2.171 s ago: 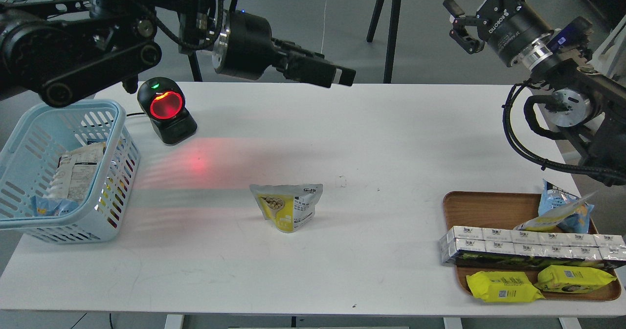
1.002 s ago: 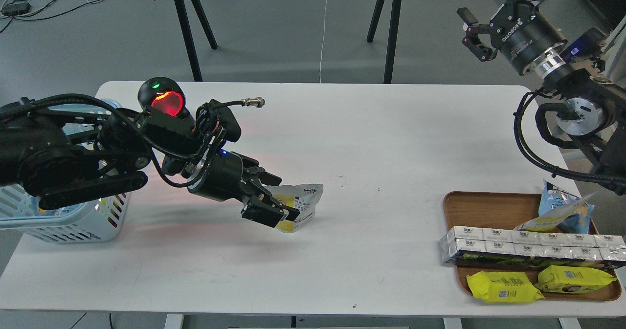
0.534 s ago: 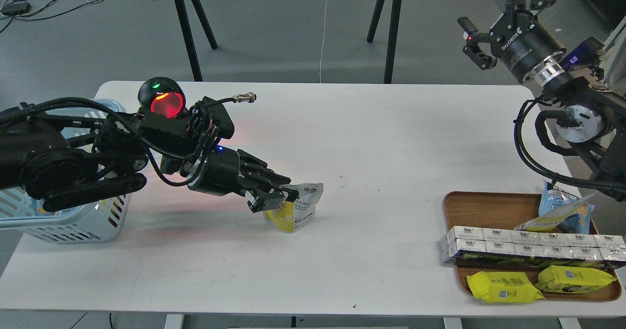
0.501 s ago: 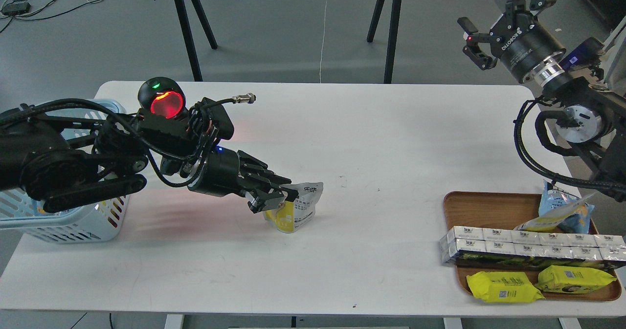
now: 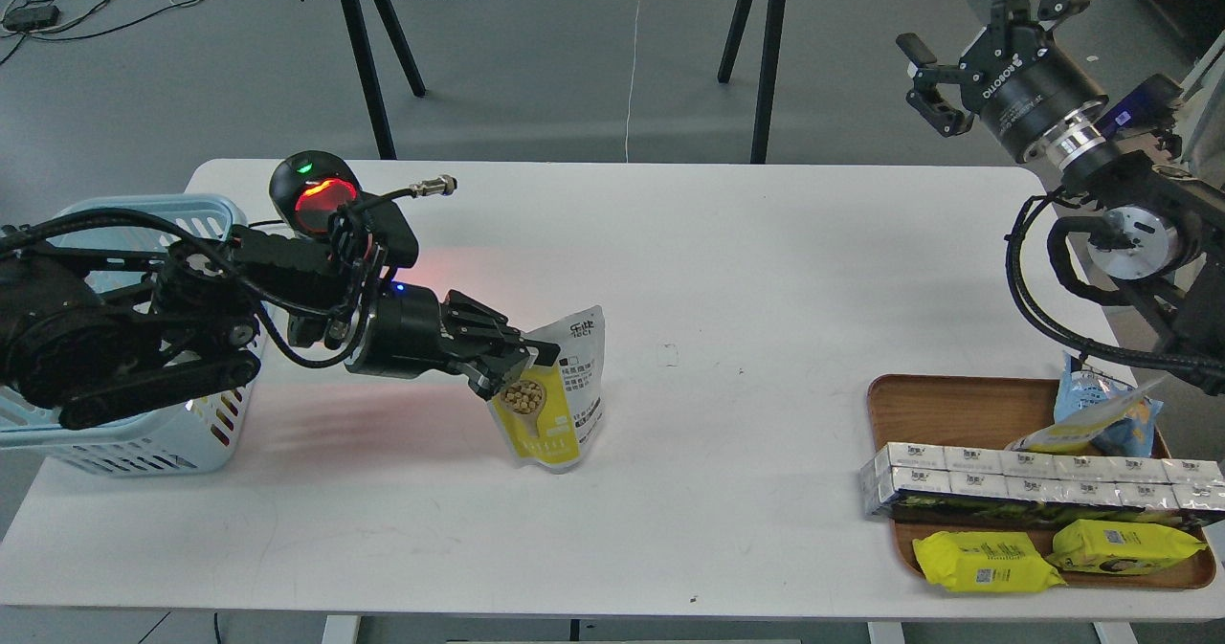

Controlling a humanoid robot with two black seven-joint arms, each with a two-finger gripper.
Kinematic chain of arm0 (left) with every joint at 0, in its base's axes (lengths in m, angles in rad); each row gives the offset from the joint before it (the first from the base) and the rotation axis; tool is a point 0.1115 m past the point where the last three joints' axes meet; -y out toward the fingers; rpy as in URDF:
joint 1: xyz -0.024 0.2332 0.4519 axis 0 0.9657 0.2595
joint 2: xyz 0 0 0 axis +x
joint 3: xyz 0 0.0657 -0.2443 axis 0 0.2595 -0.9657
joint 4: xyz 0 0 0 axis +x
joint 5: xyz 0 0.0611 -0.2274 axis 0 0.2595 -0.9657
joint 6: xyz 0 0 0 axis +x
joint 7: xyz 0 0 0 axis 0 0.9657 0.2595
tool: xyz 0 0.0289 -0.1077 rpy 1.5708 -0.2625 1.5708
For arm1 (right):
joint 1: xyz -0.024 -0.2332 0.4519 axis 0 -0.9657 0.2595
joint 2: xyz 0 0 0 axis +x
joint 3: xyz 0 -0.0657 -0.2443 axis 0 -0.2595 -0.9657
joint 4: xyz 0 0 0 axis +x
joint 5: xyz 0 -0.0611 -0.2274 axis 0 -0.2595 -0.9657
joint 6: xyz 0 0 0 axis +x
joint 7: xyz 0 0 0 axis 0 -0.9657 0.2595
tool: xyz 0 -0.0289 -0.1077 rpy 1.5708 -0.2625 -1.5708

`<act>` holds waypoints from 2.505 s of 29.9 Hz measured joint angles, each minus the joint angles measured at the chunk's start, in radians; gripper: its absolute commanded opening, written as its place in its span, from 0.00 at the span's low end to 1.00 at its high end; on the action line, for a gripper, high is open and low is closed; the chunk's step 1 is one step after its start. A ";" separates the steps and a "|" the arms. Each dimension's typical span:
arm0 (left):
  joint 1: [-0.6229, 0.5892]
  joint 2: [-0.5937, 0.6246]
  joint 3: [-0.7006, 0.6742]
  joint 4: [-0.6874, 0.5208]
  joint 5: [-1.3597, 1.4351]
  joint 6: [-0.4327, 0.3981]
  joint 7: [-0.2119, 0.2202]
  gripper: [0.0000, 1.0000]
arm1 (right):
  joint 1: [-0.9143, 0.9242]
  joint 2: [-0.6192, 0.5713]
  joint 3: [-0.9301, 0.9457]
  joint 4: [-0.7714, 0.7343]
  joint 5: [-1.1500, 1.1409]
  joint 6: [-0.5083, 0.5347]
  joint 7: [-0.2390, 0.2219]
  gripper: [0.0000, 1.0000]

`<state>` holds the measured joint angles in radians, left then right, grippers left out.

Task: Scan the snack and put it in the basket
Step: 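Lift the packet and pass it in front of the barcode scanner, then lower the packet into the blue basket and release it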

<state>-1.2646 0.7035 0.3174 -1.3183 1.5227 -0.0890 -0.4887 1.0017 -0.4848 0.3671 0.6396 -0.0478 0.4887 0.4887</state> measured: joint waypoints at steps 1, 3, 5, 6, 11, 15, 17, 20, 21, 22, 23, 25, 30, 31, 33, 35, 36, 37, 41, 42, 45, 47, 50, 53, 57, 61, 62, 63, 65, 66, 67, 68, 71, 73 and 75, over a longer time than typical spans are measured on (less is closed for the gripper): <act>-0.012 0.019 -0.009 0.003 -0.003 -0.002 0.000 0.00 | 0.000 0.000 0.000 0.000 0.001 0.000 0.000 0.99; -0.036 0.054 -0.018 0.007 -0.005 -0.005 0.000 0.00 | 0.000 0.000 0.002 0.000 0.002 0.000 0.000 0.99; -0.062 0.092 -0.022 0.011 -0.006 -0.004 0.000 0.00 | 0.000 0.000 0.009 0.001 0.002 0.000 0.000 0.99; -0.072 0.109 -0.023 0.012 -0.006 -0.002 0.000 0.00 | 0.000 0.000 0.012 0.001 0.002 0.000 0.000 0.99; -0.096 0.193 -0.024 0.045 0.004 0.010 0.000 0.00 | 0.001 0.003 0.018 0.003 0.002 0.000 0.000 0.99; -0.095 0.238 -0.018 0.060 0.009 0.034 0.000 0.00 | 0.002 0.006 0.019 0.005 0.002 0.000 0.000 0.99; -0.088 0.251 -0.013 0.061 0.010 0.039 0.000 0.00 | 0.003 0.007 0.020 0.006 0.002 0.000 0.000 0.99; -0.078 0.266 -0.011 0.066 0.011 0.048 0.000 0.00 | 0.003 0.009 0.020 0.013 0.002 0.000 0.000 0.99; -0.074 0.270 -0.011 0.069 0.011 0.052 0.000 0.00 | 0.003 0.009 0.020 0.015 0.002 0.000 0.000 0.99; -0.070 0.272 -0.011 0.074 0.011 0.057 0.000 0.00 | 0.003 0.009 0.020 0.018 0.002 0.000 0.000 0.99; -0.067 0.275 -0.011 0.078 0.011 0.061 0.000 0.00 | 0.003 0.009 0.020 0.019 0.002 0.000 0.000 0.99; -0.065 0.282 -0.011 0.082 0.012 0.067 0.000 0.00 | 0.003 0.008 0.020 0.020 0.002 0.000 0.000 0.99; -0.069 0.296 -0.013 0.107 0.017 0.073 0.000 0.00 | 0.003 0.002 0.021 0.037 0.003 0.000 0.000 0.99; -0.070 0.296 -0.016 0.116 0.017 0.073 0.000 0.00 | 0.003 0.002 0.021 0.039 0.003 0.000 0.000 0.99; -0.071 0.295 -0.021 0.134 0.017 0.074 0.000 0.00 | 0.003 0.002 0.021 0.041 0.003 0.000 0.000 0.99; -0.075 0.291 -0.023 0.142 0.017 0.073 0.000 0.00 | 0.002 0.002 0.022 0.042 0.003 0.000 0.000 0.99; -0.077 0.287 -0.024 0.145 0.017 0.073 0.000 0.00 | 0.002 0.002 0.022 0.043 0.003 0.000 0.000 0.99; -0.077 0.283 -0.024 0.149 0.017 0.073 0.000 0.00 | 0.002 0.002 0.023 0.044 0.003 0.000 0.000 0.99; -0.069 0.230 -0.023 0.200 0.017 0.073 0.000 0.00 | -0.001 0.001 0.024 0.070 0.003 0.000 0.000 0.99; -0.066 0.209 -0.023 0.218 0.017 0.073 0.000 0.00 | -0.002 0.001 0.024 0.077 0.003 0.000 0.000 0.99; -0.060 0.152 -0.020 0.263 0.015 0.072 0.000 0.00 | -0.008 0.001 0.023 0.086 0.003 0.000 0.000 0.99; -0.058 0.128 -0.019 0.282 0.013 0.067 0.000 0.00 | -0.009 0.001 0.023 0.087 0.003 0.000 0.000 0.99; -0.057 0.114 -0.017 0.292 0.012 0.062 0.000 0.00 | -0.009 0.001 0.023 0.088 0.003 0.000 0.000 0.99; -0.061 0.115 -0.017 0.286 0.012 0.059 0.000 0.00 | -0.009 0.001 0.023 0.088 0.003 0.000 0.000 0.99; -0.082 0.188 -0.026 0.239 0.012 0.054 0.000 0.00 | -0.011 0.001 0.024 0.084 0.003 0.000 0.000 0.99; -0.108 0.331 -0.048 0.149 0.013 0.032 0.000 0.00 | -0.012 0.002 0.030 0.082 0.003 0.000 0.000 0.99; -0.111 0.365 -0.058 0.128 0.013 0.028 0.000 0.00 | -0.012 0.003 0.033 0.082 0.003 0.000 0.000 0.99; -0.115 0.407 -0.070 0.105 0.013 0.024 0.000 0.00 | -0.012 0.004 0.035 0.081 0.003 0.000 0.000 0.99; -0.119 0.478 -0.093 0.072 0.013 0.015 0.000 0.00 | -0.012 0.007 0.037 0.081 0.003 0.000 0.000 0.99; -0.119 0.511 -0.107 0.059 0.013 0.009 0.000 0.00 | -0.012 0.007 0.037 0.081 0.003 0.000 0.000 0.99; -0.119 0.540 -0.123 0.048 0.013 0.002 0.000 0.00 | -0.012 0.007 0.038 0.081 0.003 0.000 0.000 0.99; -0.119 0.567 -0.139 0.039 0.013 -0.006 0.000 0.00 | -0.012 0.007 0.039 0.081 0.003 0.000 0.000 0.99; -0.119 0.655 -0.186 0.021 0.011 -0.035 0.000 0.00 | -0.011 0.008 0.039 0.082 0.003 0.000 0.000 0.99; -0.117 0.703 -0.198 0.017 0.010 -0.048 0.000 0.00 | -0.011 0.008 0.039 0.083 0.003 0.000 0.000 0.99; -0.112 0.740 -0.199 0.016 0.010 -0.054 0.000 0.00 | -0.011 0.008 0.039 0.084 0.003 0.000 0.000 0.99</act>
<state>-1.3762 1.4434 0.1179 -1.3018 1.5324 -0.1429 -0.4887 0.9909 -0.4768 0.4063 0.7237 -0.0445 0.4887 0.4887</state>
